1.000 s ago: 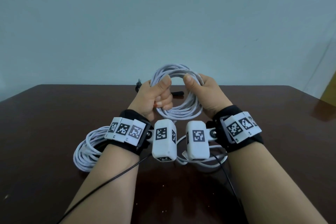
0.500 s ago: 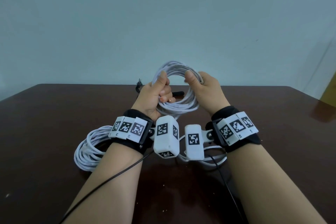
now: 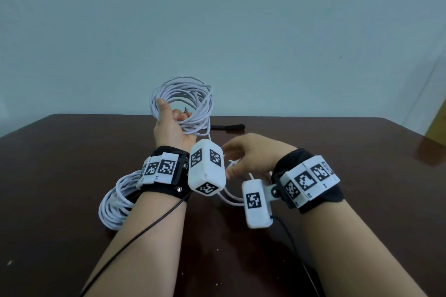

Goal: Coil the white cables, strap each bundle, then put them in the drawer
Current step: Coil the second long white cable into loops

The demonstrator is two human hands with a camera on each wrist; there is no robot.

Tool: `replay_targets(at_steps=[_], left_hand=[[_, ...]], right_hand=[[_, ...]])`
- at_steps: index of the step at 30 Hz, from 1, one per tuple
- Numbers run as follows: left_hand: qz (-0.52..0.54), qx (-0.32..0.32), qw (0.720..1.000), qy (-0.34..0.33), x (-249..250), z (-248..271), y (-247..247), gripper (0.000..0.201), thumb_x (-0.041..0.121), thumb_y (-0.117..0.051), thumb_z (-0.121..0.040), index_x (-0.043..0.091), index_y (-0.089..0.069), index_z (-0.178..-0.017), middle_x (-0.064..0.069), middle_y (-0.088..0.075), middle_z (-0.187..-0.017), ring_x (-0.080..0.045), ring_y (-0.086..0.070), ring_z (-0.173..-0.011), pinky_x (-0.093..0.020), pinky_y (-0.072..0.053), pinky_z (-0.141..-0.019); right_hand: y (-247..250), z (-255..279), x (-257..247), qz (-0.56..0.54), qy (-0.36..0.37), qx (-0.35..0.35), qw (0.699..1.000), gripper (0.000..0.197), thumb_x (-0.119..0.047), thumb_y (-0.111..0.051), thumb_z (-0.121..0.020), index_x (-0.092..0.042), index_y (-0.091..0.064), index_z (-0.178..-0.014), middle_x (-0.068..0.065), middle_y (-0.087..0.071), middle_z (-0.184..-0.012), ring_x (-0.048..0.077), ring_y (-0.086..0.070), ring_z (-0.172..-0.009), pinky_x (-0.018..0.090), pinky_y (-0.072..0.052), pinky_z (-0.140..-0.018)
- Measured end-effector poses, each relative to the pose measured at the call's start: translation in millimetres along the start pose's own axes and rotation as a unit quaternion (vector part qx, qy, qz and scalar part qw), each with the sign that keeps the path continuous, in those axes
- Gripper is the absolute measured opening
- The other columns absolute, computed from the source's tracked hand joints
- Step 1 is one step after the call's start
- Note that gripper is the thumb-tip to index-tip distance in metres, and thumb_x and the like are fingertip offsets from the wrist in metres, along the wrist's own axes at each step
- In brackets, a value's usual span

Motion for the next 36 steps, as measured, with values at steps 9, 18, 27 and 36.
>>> replay_targets(at_steps=[9,18,27,36], left_hand=[[0.029,-0.049,0.998,0.037,-5.8,15.4,-18.5,0.053,0.045,-0.049,-0.095,0.016,-0.036,-0.052,0.006,-0.037,-0.04,-0.009,-0.043,-0.035,-0.027,-0.053,-0.057],[0.048,-0.171,0.972,0.157,-29.9,40.7,-57.5,0.063,0.041,-0.045,-0.097,0.015,-0.043,-0.04,0.005,-0.037,-0.039,-0.011,-0.041,-0.037,-0.05,-0.041,-0.094],[0.027,0.021,0.998,0.043,25.7,13.5,-11.4,0.055,0.043,-0.045,-0.097,0.014,-0.042,-0.051,0.003,-0.05,-0.036,-0.016,-0.058,-0.039,-0.032,-0.055,-0.062],[-0.133,0.076,0.988,0.008,35.1,12.5,10.5,0.054,0.056,-0.046,-0.092,0.018,-0.033,-0.056,0.003,-0.044,-0.05,-0.019,-0.054,-0.051,-0.037,-0.052,-0.068]], right_hand=[[7.1,-14.2,6.3,-0.028,0.003,0.189,0.982,0.084,-0.031,-0.068,-0.084,-0.012,-0.016,-0.148,0.011,-0.031,-0.149,0.023,-0.036,-0.135,0.034,-0.035,-0.108],[18.9,-11.2,28.7,-0.295,0.018,0.198,0.935,0.031,-0.009,-0.058,-0.091,-0.005,-0.049,-0.121,0.012,-0.068,-0.101,0.014,-0.067,-0.085,0.022,-0.05,-0.076],[13.9,-6.9,37.5,-0.324,-0.022,0.149,0.934,0.009,-0.012,-0.06,-0.09,-0.012,-0.06,-0.082,0.006,-0.057,-0.062,0.018,-0.054,-0.049,0.032,-0.05,-0.055],[61.2,24.5,27.4,-0.034,-0.063,0.436,0.897,0.028,-0.014,-0.046,-0.095,-0.023,-0.065,-0.114,0.005,-0.067,-0.107,0.027,-0.063,-0.095,0.034,-0.051,-0.08]])
Point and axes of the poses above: each hand's wrist, its own z-axis away from the middle knuckle, its own y-axis out of the back of the hand, x = y × z, the point moved 7 cm from there along -z, towards the middle knuckle
